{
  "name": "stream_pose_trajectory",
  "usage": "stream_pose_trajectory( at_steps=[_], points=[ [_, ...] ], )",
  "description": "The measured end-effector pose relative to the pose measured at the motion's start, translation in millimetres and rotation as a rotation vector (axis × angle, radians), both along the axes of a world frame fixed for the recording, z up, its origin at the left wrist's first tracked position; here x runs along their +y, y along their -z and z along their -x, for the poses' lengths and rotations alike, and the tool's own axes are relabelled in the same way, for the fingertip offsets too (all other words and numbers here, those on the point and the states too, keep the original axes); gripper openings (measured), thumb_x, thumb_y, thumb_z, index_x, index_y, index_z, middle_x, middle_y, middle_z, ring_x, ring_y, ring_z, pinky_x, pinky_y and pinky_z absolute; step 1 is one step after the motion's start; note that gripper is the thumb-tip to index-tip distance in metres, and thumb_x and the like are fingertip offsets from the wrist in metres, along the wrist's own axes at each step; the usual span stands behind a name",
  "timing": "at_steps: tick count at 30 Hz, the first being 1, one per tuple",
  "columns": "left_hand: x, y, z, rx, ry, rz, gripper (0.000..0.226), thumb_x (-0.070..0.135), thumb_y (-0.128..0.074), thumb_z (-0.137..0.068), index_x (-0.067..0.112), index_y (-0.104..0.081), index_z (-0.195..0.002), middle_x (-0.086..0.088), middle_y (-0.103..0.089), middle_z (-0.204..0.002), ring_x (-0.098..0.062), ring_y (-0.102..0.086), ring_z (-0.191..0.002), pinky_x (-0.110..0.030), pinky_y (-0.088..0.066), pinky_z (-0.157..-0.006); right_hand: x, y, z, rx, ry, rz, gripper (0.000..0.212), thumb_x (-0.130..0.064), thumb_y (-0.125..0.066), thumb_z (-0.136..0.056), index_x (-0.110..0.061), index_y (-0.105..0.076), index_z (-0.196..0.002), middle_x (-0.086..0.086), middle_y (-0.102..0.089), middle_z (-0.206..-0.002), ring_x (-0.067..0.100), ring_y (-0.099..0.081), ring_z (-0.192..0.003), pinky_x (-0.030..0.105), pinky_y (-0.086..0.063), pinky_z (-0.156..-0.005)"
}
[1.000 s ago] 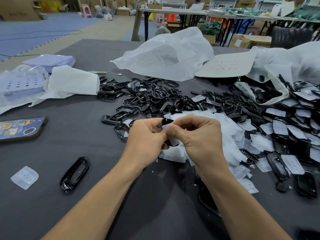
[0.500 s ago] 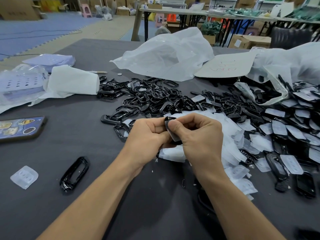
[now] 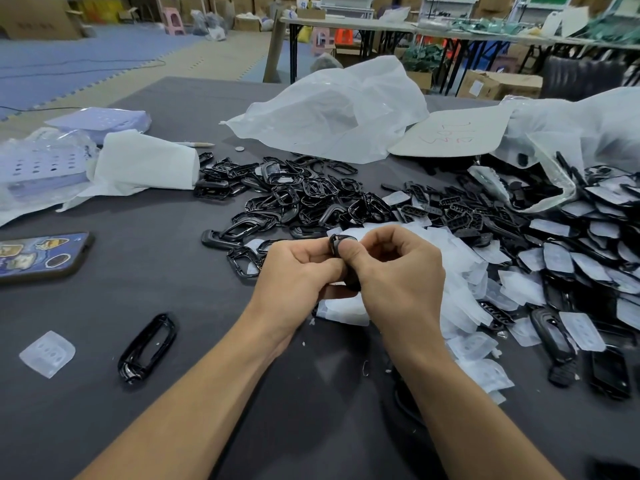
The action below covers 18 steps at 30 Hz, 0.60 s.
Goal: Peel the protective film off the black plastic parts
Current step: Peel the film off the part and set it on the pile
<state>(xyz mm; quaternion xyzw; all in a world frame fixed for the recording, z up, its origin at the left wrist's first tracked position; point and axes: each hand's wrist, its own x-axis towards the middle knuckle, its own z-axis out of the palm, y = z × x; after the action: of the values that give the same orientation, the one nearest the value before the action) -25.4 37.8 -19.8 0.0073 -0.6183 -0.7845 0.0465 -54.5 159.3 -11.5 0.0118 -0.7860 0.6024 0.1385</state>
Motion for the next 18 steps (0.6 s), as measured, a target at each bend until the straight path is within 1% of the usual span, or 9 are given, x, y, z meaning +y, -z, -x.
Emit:
stream_pose_trajectory(
  at_steps=[4, 7, 10, 12, 13, 15, 16, 18],
  points=[
    [1, 0, 1, -0.019, -0.008, -0.012, 0.024, -0.012, -0.059, -0.093, -0.001, -0.080, -0.098, -0.021, -0.079, -0.095, -0.028, -0.077, -0.086, -0.032, -0.063, -0.074, 2, 0, 1, -0.007, -0.039, -0.009, 0.024, -0.034, -0.085, -0.076, -0.022, -0.065, -0.068, -0.008, -0.068, -0.062, 0.005, -0.061, -0.054, 0.036, -0.057, -0.060],
    [2, 1, 2, -0.047, -0.037, -0.012, 0.030, -0.013, -0.057, -0.092, 0.003, -0.081, -0.097, -0.021, -0.079, -0.095, -0.028, -0.078, -0.086, -0.034, -0.064, -0.073, 3, -1, 1, -0.037, -0.104, 0.053, 0.026, -0.042, -0.080, -0.073, -0.021, -0.064, -0.073, -0.006, -0.068, -0.065, 0.009, -0.062, -0.060, 0.039, -0.057, -0.064],
    [0, 0, 4, -0.090, -0.091, -0.041, 0.033, -0.012, -0.057, -0.091, 0.007, -0.083, -0.096, -0.023, -0.078, -0.096, -0.031, -0.078, -0.085, -0.036, -0.065, -0.072, 10, -3, 7, -0.032, -0.132, 0.126, 0.015, -0.039, -0.073, -0.075, -0.026, -0.066, -0.078, -0.010, -0.067, -0.070, 0.005, -0.058, -0.064, 0.033, -0.053, -0.069],
    [-2, -2, 5, -0.100, -0.110, -0.072, 0.034, -0.014, -0.055, -0.091, 0.006, -0.082, -0.095, -0.021, -0.079, -0.095, -0.030, -0.079, -0.084, -0.031, -0.064, -0.070, 14, -4, 9, -0.030, -0.150, 0.108, 0.008, -0.034, -0.071, -0.076, -0.028, -0.069, -0.080, -0.012, -0.069, -0.074, 0.006, -0.058, -0.065, 0.035, -0.054, -0.071],
    [-2, -2, 5, -0.098, -0.111, -0.080, 0.035, -0.015, -0.053, -0.091, 0.005, -0.081, -0.096, -0.018, -0.079, -0.092, -0.026, -0.079, -0.080, -0.030, -0.063, -0.069, 16, -4, 10, -0.030, -0.167, 0.083, 0.005, -0.032, -0.071, -0.077, -0.028, -0.070, -0.080, -0.012, -0.071, -0.075, 0.006, -0.059, -0.066, 0.035, -0.055, -0.071],
    [-1, -2, 5, -0.100, -0.100, -0.077, 0.036, -0.015, -0.051, -0.092, 0.005, -0.081, -0.098, -0.012, -0.077, -0.085, -0.017, -0.075, -0.071, -0.030, -0.064, -0.071, 15, -3, 8, -0.030, -0.199, 0.021, 0.002, -0.030, -0.072, -0.078, -0.030, -0.073, -0.080, -0.012, -0.074, -0.075, 0.007, -0.065, -0.066, 0.031, -0.056, -0.069],
    [-1, -2, 5, -0.103, -0.084, -0.078, 0.036, -0.015, -0.051, -0.092, 0.005, -0.080, -0.100, -0.014, -0.076, -0.086, -0.017, -0.074, -0.074, -0.031, -0.064, -0.073, 14, -2, 7, -0.029, -0.206, -0.009, 0.002, -0.029, -0.073, -0.080, -0.031, -0.074, -0.080, -0.012, -0.074, -0.074, 0.007, -0.068, -0.066, 0.029, -0.056, -0.067],
    [0, -3, 4, -0.108, -0.042, -0.090, 0.035, -0.014, -0.052, -0.094, 0.005, -0.080, -0.103, -0.016, -0.078, -0.097, -0.020, -0.076, -0.085, -0.033, -0.064, -0.079, 12, -1, 6, -0.025, -0.195, -0.050, 0.006, -0.027, -0.076, -0.082, -0.031, -0.074, -0.077, -0.011, -0.074, -0.070, 0.008, -0.071, -0.066, 0.027, -0.055, -0.065]
  ],
)
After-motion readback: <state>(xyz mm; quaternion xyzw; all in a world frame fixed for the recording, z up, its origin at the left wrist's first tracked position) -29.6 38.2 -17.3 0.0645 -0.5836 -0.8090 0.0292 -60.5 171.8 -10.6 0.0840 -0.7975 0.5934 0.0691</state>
